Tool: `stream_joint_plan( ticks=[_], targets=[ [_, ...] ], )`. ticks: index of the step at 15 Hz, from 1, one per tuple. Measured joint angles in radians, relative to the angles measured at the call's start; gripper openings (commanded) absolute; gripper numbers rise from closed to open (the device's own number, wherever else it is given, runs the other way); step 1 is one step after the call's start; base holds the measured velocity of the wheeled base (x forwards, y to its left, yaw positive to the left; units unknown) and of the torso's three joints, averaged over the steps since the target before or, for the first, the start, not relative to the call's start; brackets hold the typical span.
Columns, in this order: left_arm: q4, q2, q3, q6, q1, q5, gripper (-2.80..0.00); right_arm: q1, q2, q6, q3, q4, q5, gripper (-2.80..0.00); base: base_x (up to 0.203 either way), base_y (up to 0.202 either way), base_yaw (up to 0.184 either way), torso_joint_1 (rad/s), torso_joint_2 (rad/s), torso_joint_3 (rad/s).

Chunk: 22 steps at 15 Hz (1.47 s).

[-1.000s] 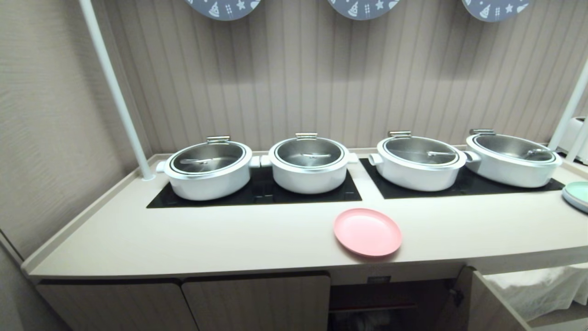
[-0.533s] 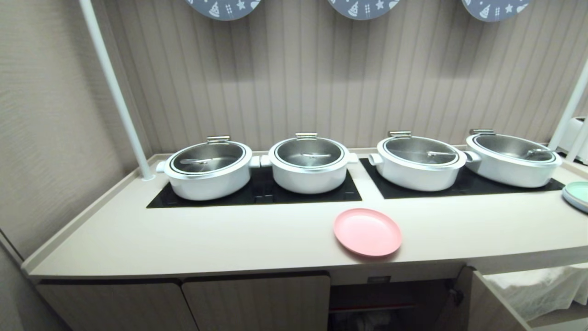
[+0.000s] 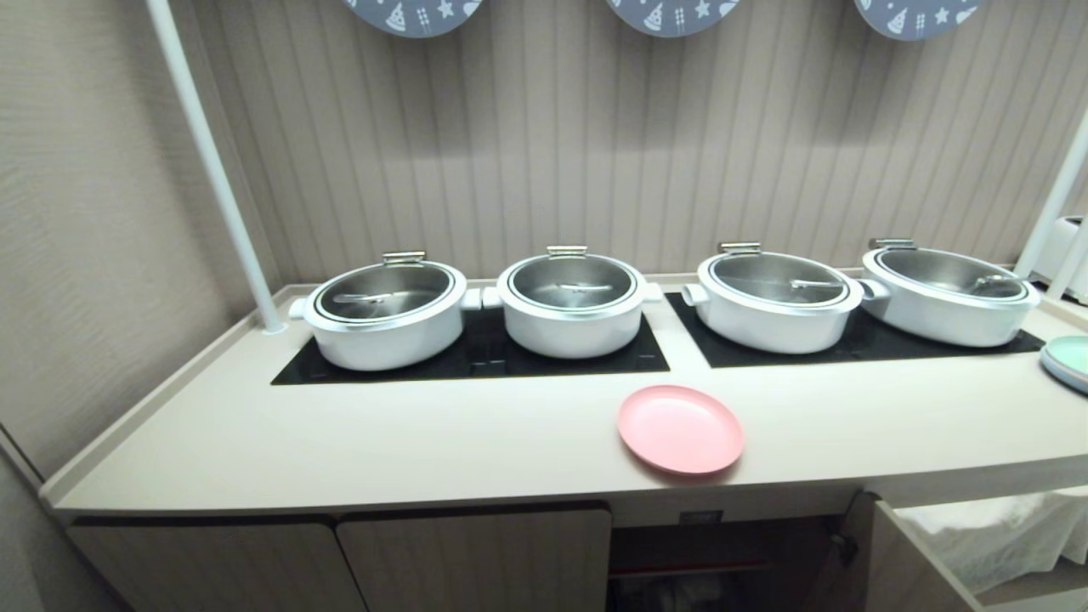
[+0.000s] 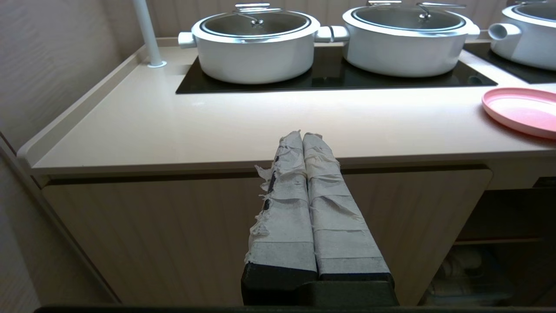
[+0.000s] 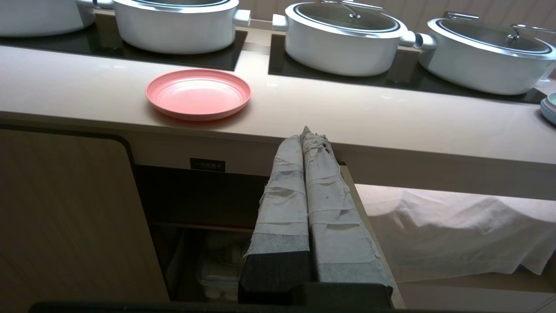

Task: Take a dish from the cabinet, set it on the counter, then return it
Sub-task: Pick up the plate from the table

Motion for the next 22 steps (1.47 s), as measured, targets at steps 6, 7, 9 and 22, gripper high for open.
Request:
stream_joint_plan(
  ticks=[6, 7, 9, 22],
  targets=[
    [0.0, 0.0, 0.0, 0.0, 0.0, 0.0, -2.8, 0.0, 0.001, -0.009, -0.001, 0.0, 0.002, -2.8, 0.0, 0.0, 0.0, 0.0, 0.0, 0.0],
    [0.0, 0.0, 0.0, 0.0, 0.0, 0.0, -2.8, 0.0, 0.006, -0.013, -0.001, 0.0, 0.003, -2.8, 0.0, 0.0, 0.0, 0.0, 0.0, 0.0],
    [0.0, 0.0, 0.0, 0.0, 0.0, -0.001, -2.8, 0.0, 0.036, -0.016, -0.001, -0.007, -0.002, -2.8, 0.0, 0.0, 0.0, 0.0, 0.0, 0.0],
    [0.0, 0.0, 0.0, 0.0, 0.0, -0.001, -2.8, -0.001, 0.434, -0.013, -0.15, -0.086, 0.005, -2.8, 0.0, 0.0, 0.0, 0.0, 0.0, 0.0]
  ],
)
